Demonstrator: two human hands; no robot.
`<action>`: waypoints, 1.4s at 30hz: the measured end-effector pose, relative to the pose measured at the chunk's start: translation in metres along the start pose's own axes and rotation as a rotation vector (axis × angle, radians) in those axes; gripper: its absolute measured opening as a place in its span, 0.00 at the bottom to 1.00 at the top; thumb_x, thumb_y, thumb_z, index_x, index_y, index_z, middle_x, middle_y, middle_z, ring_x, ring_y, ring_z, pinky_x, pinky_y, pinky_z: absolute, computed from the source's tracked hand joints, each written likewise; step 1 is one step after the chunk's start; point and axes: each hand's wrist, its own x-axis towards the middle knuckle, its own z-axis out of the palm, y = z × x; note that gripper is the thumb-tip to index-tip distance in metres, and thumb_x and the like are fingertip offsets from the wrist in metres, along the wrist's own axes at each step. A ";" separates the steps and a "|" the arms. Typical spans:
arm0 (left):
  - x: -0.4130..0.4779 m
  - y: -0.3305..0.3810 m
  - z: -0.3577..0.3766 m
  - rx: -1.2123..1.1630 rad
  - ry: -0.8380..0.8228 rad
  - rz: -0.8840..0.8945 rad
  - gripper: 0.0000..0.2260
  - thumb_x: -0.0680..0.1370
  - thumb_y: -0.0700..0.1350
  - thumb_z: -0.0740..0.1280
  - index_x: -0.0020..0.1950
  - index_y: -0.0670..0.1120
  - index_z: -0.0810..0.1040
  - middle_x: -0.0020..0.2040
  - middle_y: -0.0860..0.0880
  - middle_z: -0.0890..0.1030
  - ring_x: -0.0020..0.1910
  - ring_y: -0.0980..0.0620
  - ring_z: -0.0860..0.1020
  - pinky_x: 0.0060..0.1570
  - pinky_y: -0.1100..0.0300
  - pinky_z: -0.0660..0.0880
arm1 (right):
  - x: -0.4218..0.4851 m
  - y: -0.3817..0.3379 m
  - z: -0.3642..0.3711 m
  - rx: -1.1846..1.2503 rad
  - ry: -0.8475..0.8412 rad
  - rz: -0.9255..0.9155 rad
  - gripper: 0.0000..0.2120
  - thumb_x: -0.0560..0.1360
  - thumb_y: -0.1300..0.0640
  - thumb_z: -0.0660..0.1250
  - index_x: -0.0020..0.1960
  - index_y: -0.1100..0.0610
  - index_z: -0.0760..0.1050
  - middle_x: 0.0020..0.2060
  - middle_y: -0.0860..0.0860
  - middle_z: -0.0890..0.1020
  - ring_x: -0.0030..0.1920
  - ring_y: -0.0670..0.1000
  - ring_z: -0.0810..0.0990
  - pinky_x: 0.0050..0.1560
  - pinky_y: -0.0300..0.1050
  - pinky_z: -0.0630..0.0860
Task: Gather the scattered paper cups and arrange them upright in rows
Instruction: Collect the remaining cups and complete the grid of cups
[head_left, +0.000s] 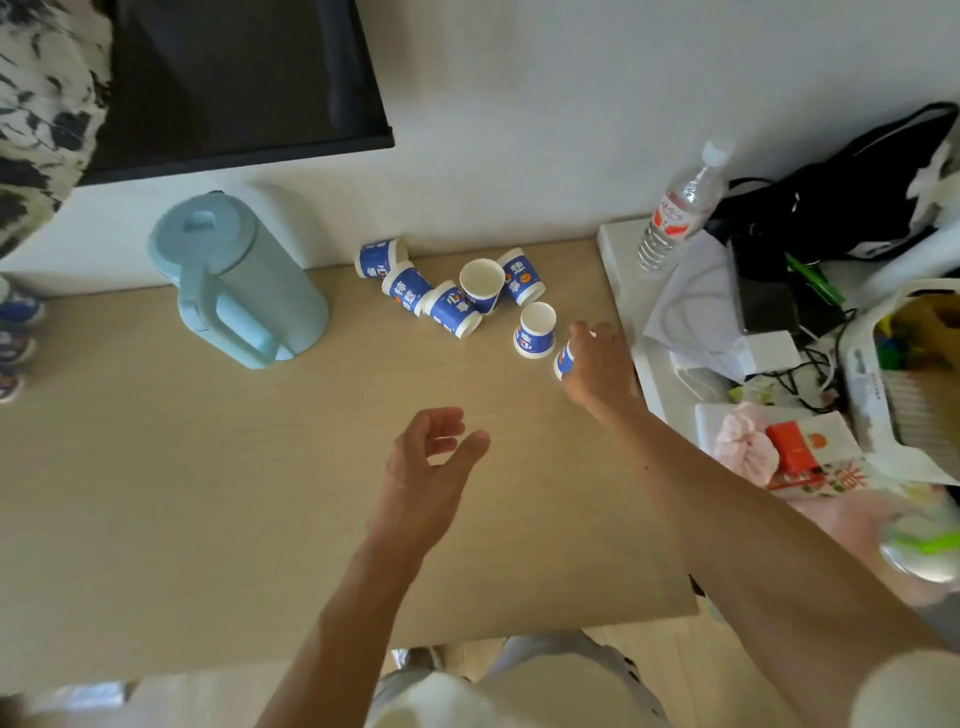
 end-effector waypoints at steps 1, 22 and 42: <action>0.000 -0.001 0.003 -0.003 -0.008 -0.018 0.12 0.76 0.49 0.74 0.58 0.52 0.80 0.52 0.56 0.82 0.52 0.60 0.81 0.40 0.75 0.72 | -0.007 0.002 0.000 0.010 0.013 -0.004 0.24 0.74 0.63 0.69 0.69 0.58 0.68 0.63 0.59 0.73 0.64 0.61 0.74 0.63 0.52 0.74; 0.018 0.019 0.041 -0.516 -0.015 -0.146 0.10 0.76 0.51 0.73 0.53 0.48 0.84 0.46 0.48 0.86 0.45 0.52 0.85 0.47 0.58 0.79 | -0.120 -0.044 -0.027 1.303 -0.057 -0.351 0.28 0.66 0.59 0.79 0.60 0.48 0.70 0.53 0.45 0.79 0.58 0.53 0.82 0.60 0.51 0.80; 0.003 -0.011 -0.012 -0.389 0.295 -0.105 0.14 0.72 0.46 0.78 0.55 0.53 0.81 0.48 0.51 0.86 0.43 0.62 0.83 0.39 0.72 0.76 | 0.077 -0.051 0.010 -0.225 -0.110 -0.203 0.22 0.74 0.44 0.69 0.63 0.55 0.73 0.58 0.57 0.79 0.58 0.61 0.80 0.52 0.50 0.72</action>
